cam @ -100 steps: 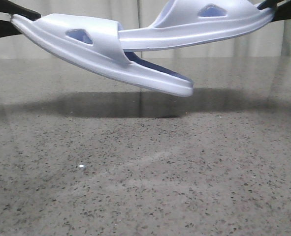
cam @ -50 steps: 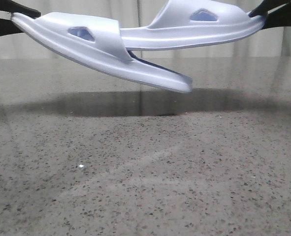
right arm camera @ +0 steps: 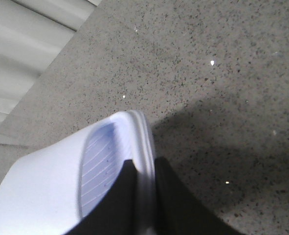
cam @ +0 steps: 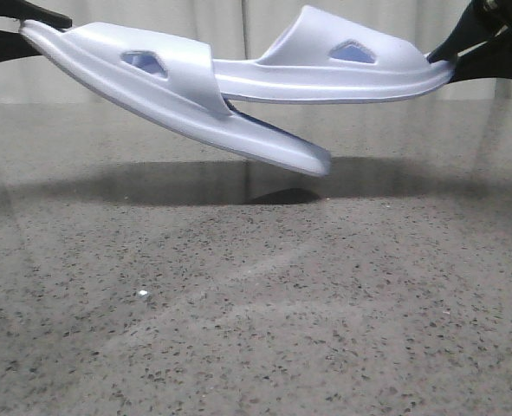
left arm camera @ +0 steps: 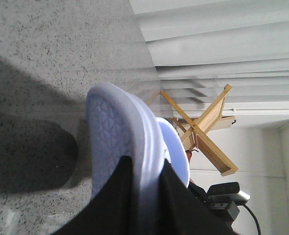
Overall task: Insert blue slippers together front up
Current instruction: 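Slide the right-held slipper onto the left-held slipper, nesting them together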
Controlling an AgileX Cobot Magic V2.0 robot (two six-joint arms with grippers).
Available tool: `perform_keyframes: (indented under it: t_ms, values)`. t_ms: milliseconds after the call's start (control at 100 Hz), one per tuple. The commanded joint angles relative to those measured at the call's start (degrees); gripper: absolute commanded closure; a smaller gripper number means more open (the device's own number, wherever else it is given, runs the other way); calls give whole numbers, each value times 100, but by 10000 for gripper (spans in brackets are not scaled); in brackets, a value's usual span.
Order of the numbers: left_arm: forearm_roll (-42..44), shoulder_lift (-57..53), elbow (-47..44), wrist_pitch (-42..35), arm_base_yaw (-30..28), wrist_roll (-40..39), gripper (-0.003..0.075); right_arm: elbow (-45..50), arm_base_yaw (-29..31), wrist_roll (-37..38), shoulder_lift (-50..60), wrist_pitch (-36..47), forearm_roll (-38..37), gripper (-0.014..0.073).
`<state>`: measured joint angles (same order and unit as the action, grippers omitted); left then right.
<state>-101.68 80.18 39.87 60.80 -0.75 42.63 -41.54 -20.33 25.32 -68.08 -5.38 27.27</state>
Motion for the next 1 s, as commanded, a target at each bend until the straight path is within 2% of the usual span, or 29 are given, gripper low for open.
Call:
perform_keyframes:
  t_ms: [0, 240, 990]
  values:
    - [-495, -182, 143, 992, 89, -49, 704, -146, -157, -77, 79, 272, 18, 694]
    - [-495, -182, 143, 981, 461, -49, 704, -146, -353, -77, 79, 388, 18, 694]
    - [-495, -182, 143, 1093, 463, -39, 704, -146, -717, -77, 79, 717, -79, 694]
